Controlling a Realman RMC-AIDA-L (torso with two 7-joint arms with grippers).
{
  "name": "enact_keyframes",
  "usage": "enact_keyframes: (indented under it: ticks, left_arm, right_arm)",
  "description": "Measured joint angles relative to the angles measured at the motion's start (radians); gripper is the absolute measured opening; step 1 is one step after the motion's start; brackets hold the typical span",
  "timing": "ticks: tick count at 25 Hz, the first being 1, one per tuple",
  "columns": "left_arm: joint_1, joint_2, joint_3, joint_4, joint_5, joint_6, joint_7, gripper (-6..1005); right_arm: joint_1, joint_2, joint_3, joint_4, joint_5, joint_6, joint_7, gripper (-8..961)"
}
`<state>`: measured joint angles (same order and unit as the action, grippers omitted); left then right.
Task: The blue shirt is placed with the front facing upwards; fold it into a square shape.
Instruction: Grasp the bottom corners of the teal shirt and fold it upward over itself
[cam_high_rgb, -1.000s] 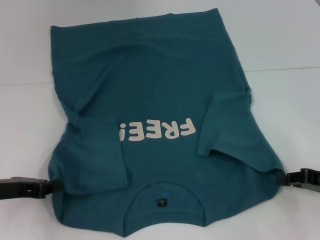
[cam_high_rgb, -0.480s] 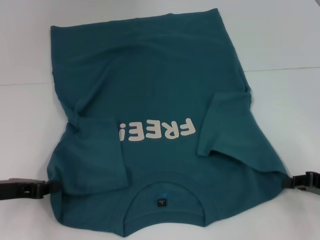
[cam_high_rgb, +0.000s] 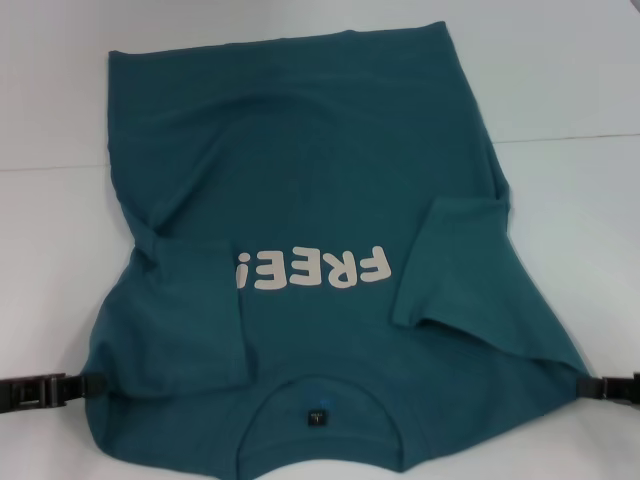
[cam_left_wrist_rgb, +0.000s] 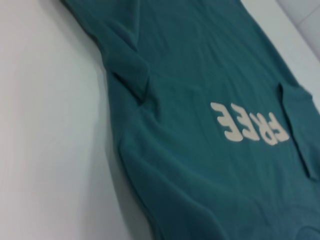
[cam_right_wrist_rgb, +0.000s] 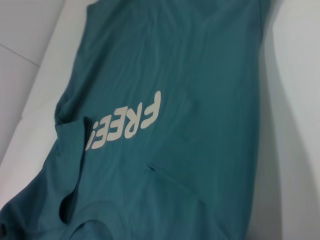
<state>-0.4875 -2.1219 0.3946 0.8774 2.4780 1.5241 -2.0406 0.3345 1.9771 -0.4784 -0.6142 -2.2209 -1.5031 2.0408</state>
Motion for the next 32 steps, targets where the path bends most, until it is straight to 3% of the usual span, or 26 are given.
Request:
enact_keyframes:
  ticks: [10,32]
  left_arm:
    - [0.053,0.007,-0.089,0.008,-0.002,0.13,0.008,5]
    - [0.154,0.015,-0.178,0.056,0.005,0.328,0.029,4]
  right_arm:
    - [-0.075,-0.008,0.048,-0.003,-0.002,-0.08,-0.101,26]
    - [-0.203,-0.023,0.176,-0.036,-0.01,-0.219,-0.189,26]
